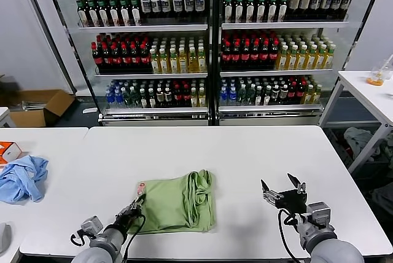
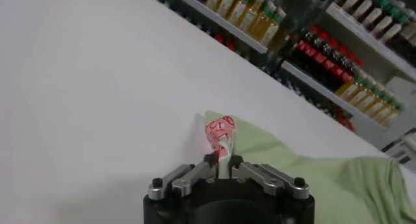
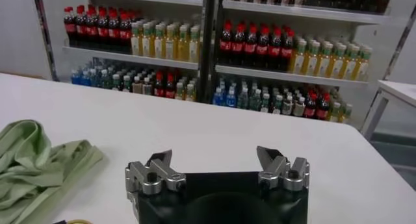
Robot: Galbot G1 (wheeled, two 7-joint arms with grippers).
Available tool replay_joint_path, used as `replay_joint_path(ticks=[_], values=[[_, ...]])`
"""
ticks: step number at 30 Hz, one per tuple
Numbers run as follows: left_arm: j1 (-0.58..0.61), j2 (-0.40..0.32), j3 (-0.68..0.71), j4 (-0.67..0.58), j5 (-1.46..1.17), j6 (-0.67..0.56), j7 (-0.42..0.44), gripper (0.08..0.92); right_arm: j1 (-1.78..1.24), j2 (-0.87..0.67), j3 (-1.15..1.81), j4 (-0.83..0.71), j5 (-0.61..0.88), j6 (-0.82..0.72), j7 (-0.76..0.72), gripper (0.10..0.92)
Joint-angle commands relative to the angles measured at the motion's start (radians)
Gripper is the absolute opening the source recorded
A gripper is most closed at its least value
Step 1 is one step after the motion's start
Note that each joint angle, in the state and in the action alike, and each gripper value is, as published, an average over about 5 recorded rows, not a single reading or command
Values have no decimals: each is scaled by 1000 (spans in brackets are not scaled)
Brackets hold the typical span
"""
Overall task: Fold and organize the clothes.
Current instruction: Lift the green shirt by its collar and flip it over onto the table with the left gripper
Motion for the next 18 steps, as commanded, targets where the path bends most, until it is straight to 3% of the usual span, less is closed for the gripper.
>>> replay_joint_path(ticks=[1, 10, 18], values=[[-14, -1, -102, 4, -316, 22, -2, 154, 7, 0, -2, -4, 2, -1, 1, 823], [-24, 36, -296, -33, -507, 47, -23, 117, 11, 1, 0, -6, 7, 0, 2, 823], [-22, 216, -582, -33, -596, 90, -35, 117, 15, 2, 1, -3, 11, 1, 1, 823]])
